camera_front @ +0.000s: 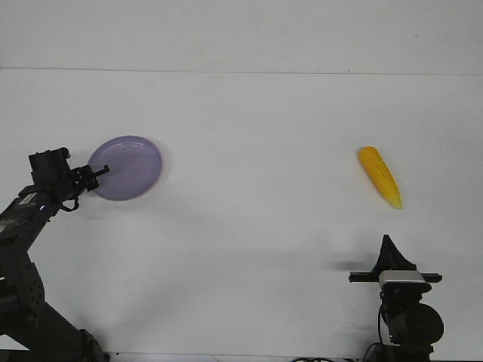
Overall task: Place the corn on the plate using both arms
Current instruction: 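Reach the left gripper forward to the rim of the lavender plate, then push the lavender plate with the left gripper toward the table center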
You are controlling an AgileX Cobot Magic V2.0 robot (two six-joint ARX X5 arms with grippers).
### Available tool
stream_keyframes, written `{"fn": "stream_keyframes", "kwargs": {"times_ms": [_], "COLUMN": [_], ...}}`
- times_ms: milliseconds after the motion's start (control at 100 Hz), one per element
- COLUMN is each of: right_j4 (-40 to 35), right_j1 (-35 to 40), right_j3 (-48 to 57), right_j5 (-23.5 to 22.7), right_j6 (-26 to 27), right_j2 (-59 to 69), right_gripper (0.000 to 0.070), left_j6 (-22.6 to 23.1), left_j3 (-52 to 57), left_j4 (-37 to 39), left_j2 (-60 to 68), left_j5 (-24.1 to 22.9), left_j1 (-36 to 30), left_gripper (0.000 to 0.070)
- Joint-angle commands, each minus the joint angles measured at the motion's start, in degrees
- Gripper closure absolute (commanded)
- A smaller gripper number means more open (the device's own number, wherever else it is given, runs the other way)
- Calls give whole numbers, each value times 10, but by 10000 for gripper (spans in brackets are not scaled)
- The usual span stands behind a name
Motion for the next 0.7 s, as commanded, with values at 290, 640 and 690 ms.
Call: {"fn": "stream_keyframes", "kwargs": {"times_ms": [290, 640, 690], "right_j4": [8, 8, 8], "right_j1": [-1, -1, -1], "right_j3": [-2, -2, -2], "right_j5": [0, 0, 0], "right_j6": [3, 3, 3], "right_j2": [0, 0, 0], "right_gripper": [693, 693, 693], "left_j6": [-5, -29, -29], "left_j3": [29, 29, 29], "left_j4": [-36, -127, -145], "left_j2": [-50, -212, -229], "left_j5": [83, 160, 163], "left_j1": [4, -48, -70], "left_gripper": [695, 696, 696]}}
